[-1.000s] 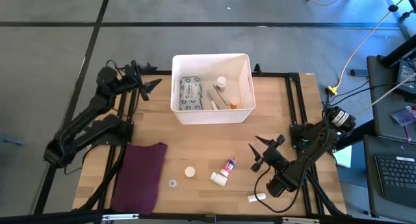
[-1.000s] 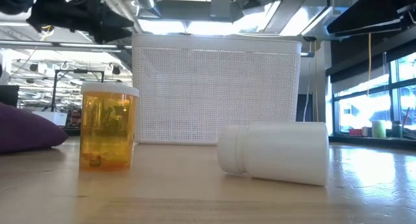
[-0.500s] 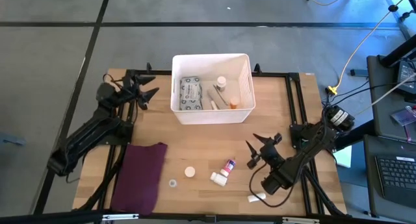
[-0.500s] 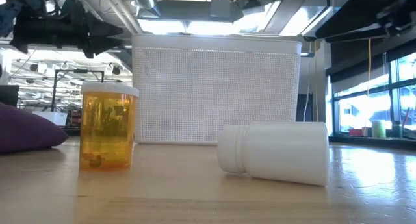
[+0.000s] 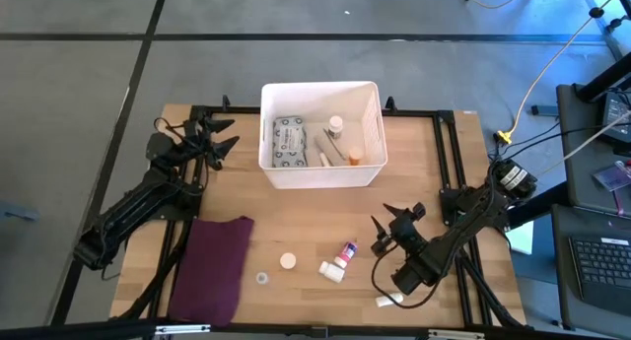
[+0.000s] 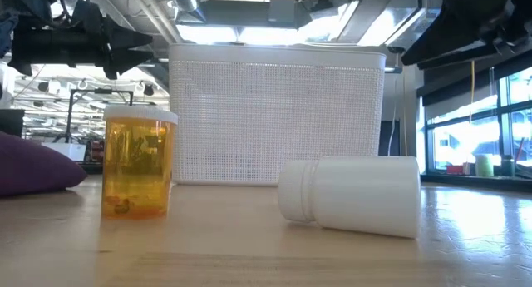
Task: Pick & place medical supplies in basket/bin
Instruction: Put the pink pill bottle into the white bin
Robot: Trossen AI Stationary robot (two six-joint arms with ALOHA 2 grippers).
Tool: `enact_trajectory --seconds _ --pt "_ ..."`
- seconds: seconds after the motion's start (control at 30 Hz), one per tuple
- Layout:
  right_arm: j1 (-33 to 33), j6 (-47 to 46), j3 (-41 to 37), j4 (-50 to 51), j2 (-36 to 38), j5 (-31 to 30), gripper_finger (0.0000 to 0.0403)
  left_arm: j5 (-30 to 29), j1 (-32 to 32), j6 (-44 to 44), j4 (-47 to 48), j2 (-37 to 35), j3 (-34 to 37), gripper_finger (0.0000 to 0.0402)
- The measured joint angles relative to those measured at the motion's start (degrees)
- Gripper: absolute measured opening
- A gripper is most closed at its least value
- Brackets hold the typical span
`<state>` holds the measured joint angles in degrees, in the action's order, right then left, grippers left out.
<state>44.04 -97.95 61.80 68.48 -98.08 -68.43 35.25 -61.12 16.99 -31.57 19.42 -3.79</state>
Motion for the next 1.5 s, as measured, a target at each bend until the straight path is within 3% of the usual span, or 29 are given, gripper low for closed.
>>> enact_trajectory --seconds 0.2,0.33,0.5,0.63,0.93,1.17,1.5 --pt "-2.82 12.51 7.20 0.02 0.00 2.58 0.0326 -0.11 0.00 -0.13 0.01 0.00 0.00 0.0290" --pt "-5.53 29.69 14.03 -0.05 0.00 5.98 0.0356 -0.12 0.00 -0.15 0.04 0.01 0.00 0.0290" --pt "-8.71 41.70 19.70 -5.53 0.04 10.40 0.0361 -0.11 0.00 -0.17 0.04 0.02 -0.02 0.0290" --pt "-10.38 50.27 20.18 -11.60 0.04 17.37 0.0361 -0.12 0.00 -0.17 0.07 0.02 -0.02 0.0290" --pt "-11.58 54.82 20.18 -15.06 -0.24 27.82 0.0355 -0.12 0.00 -0.19 0.07 0.02 -0.04 0.0290" --pt "-12.00 67.42 20.16 -23.34 -3.17 36.18 0.0343 -0.14 0.00 -0.19 0.09 0.02 -0.09 0.0290" --pt "-12.16 77.41 20.11 -23.70 -7.58 43.38 0.0342 -0.21 0.00 -0.22 0.77 0.04 -0.09 0.0290"
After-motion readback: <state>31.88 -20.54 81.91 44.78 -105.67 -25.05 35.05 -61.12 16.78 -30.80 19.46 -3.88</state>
